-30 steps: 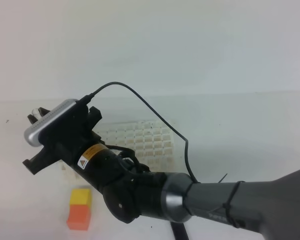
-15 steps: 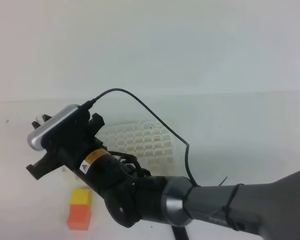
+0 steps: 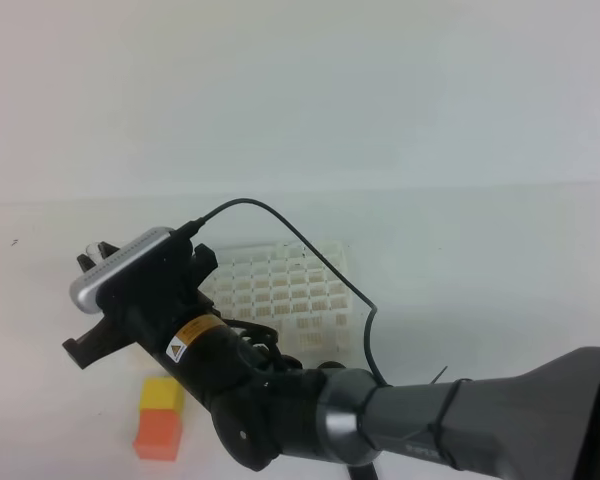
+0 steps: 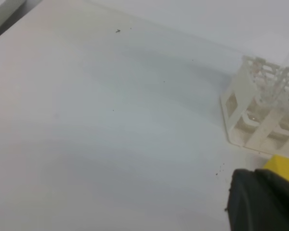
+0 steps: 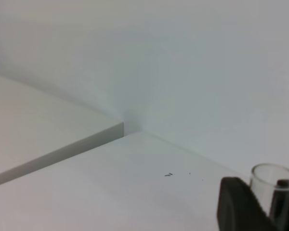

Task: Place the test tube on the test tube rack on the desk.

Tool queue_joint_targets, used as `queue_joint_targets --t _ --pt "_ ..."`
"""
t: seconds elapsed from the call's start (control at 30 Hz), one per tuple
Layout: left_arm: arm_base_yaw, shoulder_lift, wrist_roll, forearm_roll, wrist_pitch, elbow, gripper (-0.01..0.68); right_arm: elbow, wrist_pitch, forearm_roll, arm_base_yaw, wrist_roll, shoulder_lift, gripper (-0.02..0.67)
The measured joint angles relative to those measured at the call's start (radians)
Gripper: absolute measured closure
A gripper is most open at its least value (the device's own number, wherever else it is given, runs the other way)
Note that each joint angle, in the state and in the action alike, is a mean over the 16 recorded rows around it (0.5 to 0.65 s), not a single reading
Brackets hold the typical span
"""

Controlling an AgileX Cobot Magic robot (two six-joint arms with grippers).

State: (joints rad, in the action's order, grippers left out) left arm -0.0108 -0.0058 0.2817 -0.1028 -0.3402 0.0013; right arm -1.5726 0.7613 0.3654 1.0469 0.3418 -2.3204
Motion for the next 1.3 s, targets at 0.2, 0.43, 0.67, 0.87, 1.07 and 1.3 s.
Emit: queue_joint_targets --t 0.2,0.43,0.67,0.87,1.07,1.3 --pt "0.000 0.000 0.000 0.000 0.000 0.000 0.674 0.000 0.003 0.007 0.000 -0.003 -0.017 0.525" --pt "0.000 0.000 0.000 0.000 -0.001 0.000 0.674 0.000 0.007 0.011 0.001 -0.003 -0.037 0.525" --pt "0.000 0.000 0.000 0.000 -0.001 0.000 0.674 0.000 0.012 0.013 0.002 -0.001 -0.048 0.525" --pt "0.000 0.000 0.000 0.000 -0.001 0.000 0.674 0.000 0.012 0.013 0.002 0.003 -0.049 0.512" --pt "0.000 0.000 0.000 0.000 -0.001 0.000 0.674 0.000 0.006 0.016 0.002 0.010 -0.051 0.465" --pt "0.000 0.000 0.000 0.000 -0.001 0.000 0.674 0.000 -0.007 0.021 0.002 0.024 -0.051 0.400"
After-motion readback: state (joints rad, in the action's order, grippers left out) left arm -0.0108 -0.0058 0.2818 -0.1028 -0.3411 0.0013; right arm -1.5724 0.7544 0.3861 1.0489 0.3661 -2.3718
